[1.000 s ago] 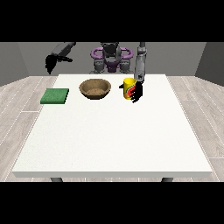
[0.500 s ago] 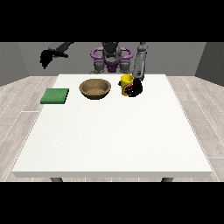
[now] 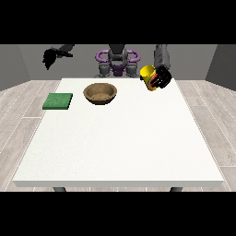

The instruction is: Pick the cup and pour the ball into the bowl, then pick the bowl and place it on the pad

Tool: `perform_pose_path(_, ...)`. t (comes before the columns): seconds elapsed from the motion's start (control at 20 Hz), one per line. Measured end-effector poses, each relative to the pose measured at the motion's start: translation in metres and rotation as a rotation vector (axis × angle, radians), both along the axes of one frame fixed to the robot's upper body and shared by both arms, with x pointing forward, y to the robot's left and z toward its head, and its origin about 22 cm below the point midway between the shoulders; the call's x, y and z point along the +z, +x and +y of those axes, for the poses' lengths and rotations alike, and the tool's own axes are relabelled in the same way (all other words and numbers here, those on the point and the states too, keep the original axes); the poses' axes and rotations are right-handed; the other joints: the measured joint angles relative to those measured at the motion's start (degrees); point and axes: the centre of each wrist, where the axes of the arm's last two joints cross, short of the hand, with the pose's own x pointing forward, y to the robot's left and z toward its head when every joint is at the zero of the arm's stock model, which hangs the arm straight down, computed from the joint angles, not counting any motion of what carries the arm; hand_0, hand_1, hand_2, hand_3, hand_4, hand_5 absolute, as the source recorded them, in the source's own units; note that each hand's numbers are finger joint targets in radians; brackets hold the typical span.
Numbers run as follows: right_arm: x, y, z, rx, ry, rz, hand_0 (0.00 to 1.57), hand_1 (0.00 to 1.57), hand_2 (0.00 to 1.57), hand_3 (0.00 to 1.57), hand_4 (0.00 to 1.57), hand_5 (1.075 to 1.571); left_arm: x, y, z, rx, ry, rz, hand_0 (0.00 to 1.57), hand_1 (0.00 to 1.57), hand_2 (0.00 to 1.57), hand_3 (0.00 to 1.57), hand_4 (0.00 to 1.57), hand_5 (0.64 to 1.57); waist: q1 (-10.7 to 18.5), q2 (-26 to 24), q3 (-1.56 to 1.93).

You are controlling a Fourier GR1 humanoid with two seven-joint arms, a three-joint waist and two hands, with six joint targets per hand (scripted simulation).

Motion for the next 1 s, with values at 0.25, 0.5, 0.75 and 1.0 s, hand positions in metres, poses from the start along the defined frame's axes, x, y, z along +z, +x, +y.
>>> perform_pose_path(0.25, -0.009, -0.001, -0.013, -0.024, 0.018, 0.018, 0.0, 0.0, 0.0, 0.0, 0.0, 1.568, 0.023, 0.017, -0.021, 0.005, 0.102, 0.046, 1.49, 1.49, 1.57, 1.57, 1.57, 1.274, 1.04, -0.95, -0.09)
perform_pose_path(0.5, -0.014, -0.005, -0.024, -0.029, 0.024, 0.036, 0.0, 0.0, 0.0, 0.0, 0.0, 1.569, 0.031, 0.023, -0.046, 0.023, 0.195, 0.062, 1.5, 1.5, 1.57, 1.57, 1.51, 1.245, 1.3, -2.0, -0.15)
perform_pose_path(0.75, -0.023, -0.008, -0.027, -0.025, 0.027, 0.058, 0.0, 0.0, 0.0, 0.0, 0.0, 1.57, 0.04, 0.032, -0.083, 0.035, 0.374, 0.075, 1.56, 1.56, 1.57, 1.57, 1.57, 1.207, 1.0, -4.01, -0.12)
perform_pose_path(1.0, -0.028, -0.01, -0.035, -0.019, 0.032, 0.086, 0.0, 0.0, 0.0, 0.0, 0.0, 1.571, 0.051, 0.038, -0.128, 0.017, 0.613, 0.048, 1.51, 1.51, 1.57, 1.57, 1.41, 1.378, 0.59, -5.95, -0.07)
